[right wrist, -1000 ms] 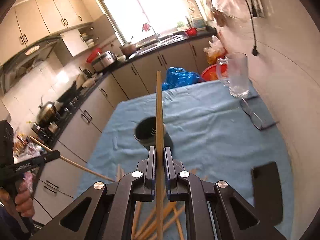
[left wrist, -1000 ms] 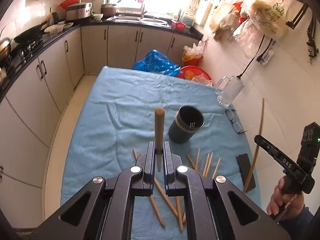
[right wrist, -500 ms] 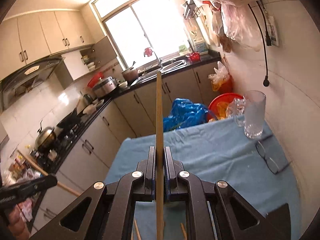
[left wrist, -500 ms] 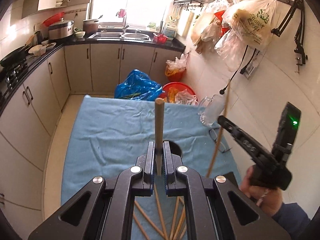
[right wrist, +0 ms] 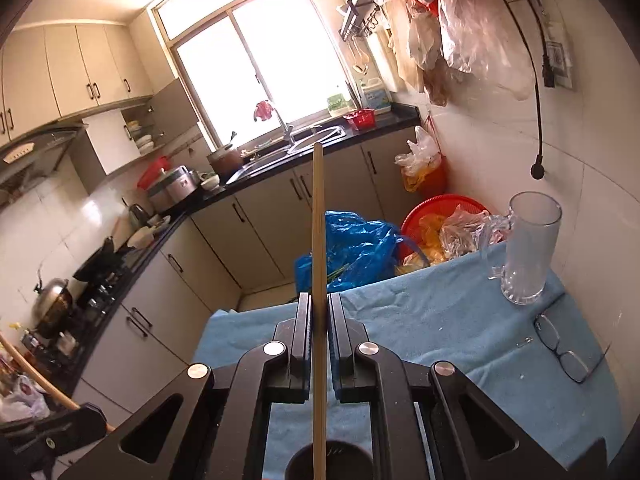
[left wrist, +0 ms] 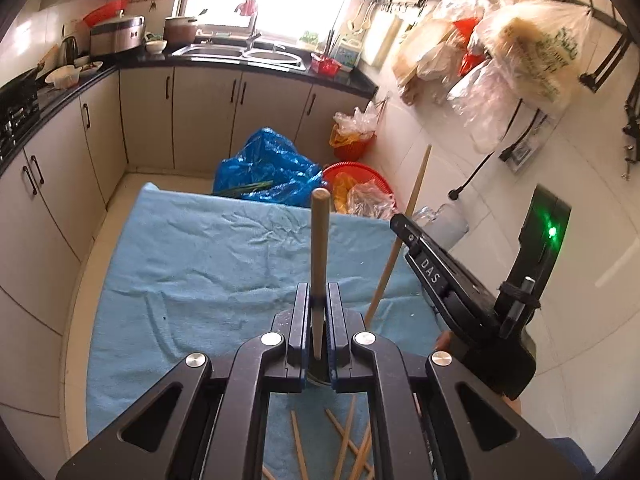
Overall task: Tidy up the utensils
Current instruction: 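Lift both held chopsticks and carry them over the black cup, then open the right tool over the cup while the left tool opens too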
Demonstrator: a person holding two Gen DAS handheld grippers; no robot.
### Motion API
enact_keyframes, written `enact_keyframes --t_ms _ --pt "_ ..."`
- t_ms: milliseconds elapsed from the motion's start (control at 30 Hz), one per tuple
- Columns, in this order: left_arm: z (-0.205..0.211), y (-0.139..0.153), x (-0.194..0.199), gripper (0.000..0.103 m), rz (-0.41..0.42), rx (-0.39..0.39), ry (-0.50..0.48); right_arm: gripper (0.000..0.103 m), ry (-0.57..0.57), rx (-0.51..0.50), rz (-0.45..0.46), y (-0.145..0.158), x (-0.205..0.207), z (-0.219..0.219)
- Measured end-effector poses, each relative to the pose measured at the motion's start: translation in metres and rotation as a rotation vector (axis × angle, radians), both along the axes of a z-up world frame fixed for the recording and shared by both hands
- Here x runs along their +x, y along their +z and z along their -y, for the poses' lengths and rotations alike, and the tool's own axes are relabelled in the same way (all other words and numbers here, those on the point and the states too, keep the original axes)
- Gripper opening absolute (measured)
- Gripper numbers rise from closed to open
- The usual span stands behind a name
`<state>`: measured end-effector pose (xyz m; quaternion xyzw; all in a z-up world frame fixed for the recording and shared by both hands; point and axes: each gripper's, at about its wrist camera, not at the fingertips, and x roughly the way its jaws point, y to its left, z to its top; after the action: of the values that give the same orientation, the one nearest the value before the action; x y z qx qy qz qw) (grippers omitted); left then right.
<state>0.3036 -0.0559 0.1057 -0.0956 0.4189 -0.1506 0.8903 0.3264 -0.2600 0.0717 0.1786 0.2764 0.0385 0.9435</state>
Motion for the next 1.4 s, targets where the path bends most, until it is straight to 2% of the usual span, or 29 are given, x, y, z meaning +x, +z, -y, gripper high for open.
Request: enact_keyframes --t_ms 300,533,600,633,700,767,1000,1100,1267,1400 --pt "0.008 -0.040 0.015 0.007 -0.071 0.014 -0.026 0.008 0.022 -0.026 -0.082 -0.049 0.010 -0.007" --pt "0.006 -0.049 0.016 0.008 -0.085 0.018 -0.024 0.009 0.077 -0.015 -0.141 -0.067 -0.001 -0.008" --pt "0.005 -0.048 0.017 0.011 -0.092 0.008 -0.025 0.012 0.093 -0.007 -0.168 -0.070 -0.003 -0.007" --pt "0.005 -0.047 0.016 0.013 -0.089 0.006 -0.023 0.014 0.098 0.004 -0.180 -0.071 -0.004 -0.005" --pt "0.003 -0.043 0.013 0.026 -0.074 0.005 -0.018 0.025 0.095 0.024 -0.179 -0.068 -0.008 -0.001" --pt "0.001 -0.039 0.010 0.029 -0.058 0.000 -0.012 0.029 0.088 0.029 -0.160 -0.062 -0.015 0.005" --pt "-0.008 -0.021 -0.010 0.029 -0.018 -0.016 -0.008 0.033 0.069 0.065 -0.120 -0.034 -0.045 0.025" --pt "-0.013 -0.012 -0.026 0.033 0.011 -0.023 -0.002 0.035 0.060 0.081 -0.117 -0.025 -0.062 0.035" --pt "-0.022 -0.009 -0.055 0.034 0.035 -0.010 0.008 0.037 0.060 0.107 -0.143 -0.027 -0.096 0.049" --pt "-0.032 -0.020 -0.083 0.037 0.029 0.013 0.019 0.038 0.054 0.122 -0.186 -0.040 -0.126 0.061"
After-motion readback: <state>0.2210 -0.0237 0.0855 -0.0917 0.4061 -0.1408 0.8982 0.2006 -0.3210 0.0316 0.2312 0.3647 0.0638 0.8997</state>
